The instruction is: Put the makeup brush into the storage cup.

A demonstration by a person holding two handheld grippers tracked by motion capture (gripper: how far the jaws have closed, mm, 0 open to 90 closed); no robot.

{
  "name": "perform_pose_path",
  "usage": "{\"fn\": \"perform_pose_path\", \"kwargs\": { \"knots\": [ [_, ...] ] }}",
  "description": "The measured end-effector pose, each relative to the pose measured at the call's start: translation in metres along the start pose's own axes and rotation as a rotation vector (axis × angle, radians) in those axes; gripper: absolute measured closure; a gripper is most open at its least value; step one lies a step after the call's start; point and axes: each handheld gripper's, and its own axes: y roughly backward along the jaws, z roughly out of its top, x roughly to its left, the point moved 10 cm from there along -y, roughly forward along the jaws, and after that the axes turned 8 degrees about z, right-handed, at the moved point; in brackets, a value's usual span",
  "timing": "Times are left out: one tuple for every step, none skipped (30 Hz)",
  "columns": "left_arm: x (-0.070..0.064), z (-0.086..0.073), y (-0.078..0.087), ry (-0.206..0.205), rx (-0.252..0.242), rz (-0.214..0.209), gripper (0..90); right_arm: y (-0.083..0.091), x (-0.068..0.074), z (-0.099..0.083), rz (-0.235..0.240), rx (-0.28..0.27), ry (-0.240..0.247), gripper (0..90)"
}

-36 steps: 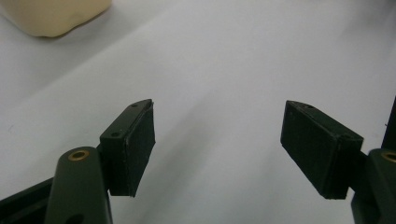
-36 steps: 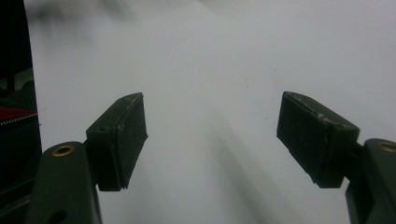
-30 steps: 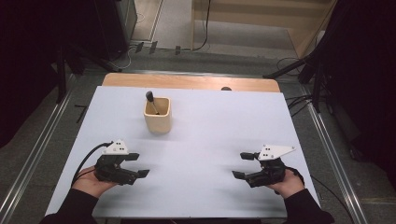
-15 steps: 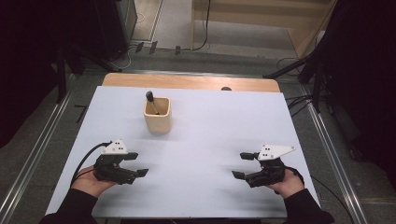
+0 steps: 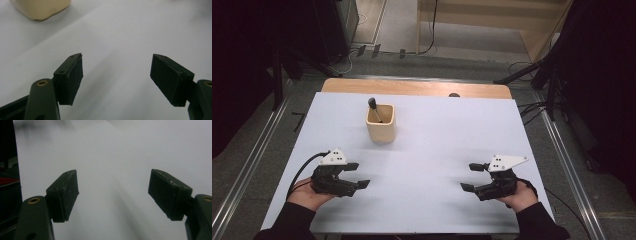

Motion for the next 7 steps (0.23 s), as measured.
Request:
{"fn": "perform_pose_path", "kwargs": {
  "knots": [
    [-0.0005, -0.0001, -0.0004, 0.002, 0.0, -0.002, 26.9, -0.0001, -0.0001, 0.0, -0.001, 0.0, 0.001, 25.3],
    [-0.0006, -0.0002, -0.0006, 0.0, 0.002, -0.003, 26.9, -0.0001, 0.0002, -0.0001, 0.001, 0.001, 0.0, 25.3],
    [-0.0005, -0.0003, -0.0006, 0.001, 0.002, -0.003, 26.9, 0.0001, 0.0002, 0.0, 0.0, 0.001, 0.002, 25.3],
    [-0.0005, -0.0003, -0.0004, 0.003, 0.002, -0.003, 26.9, 0.0001, 0.0002, 0.0, 0.0, 0.001, 0.002, 25.3],
    [0.0, -0.0002, -0.0002, 0.002, 0.002, -0.001, 27.0, 0.0001, 0.0002, 0.0, 0.0, 0.001, 0.002, 25.3],
    [0.0002, 0.0001, -0.0002, 0.005, -0.003, -0.001, 26.9, 0.0001, 0.0002, 0.0, 0.0, 0.0, 0.001, 25.3],
    [0.0004, 0.0, -0.0001, 0.005, -0.002, -0.002, 27.0, 0.0001, 0.0, 0.0001, 0.0, 0.0, 0.002, 25.3]
  ]
}}
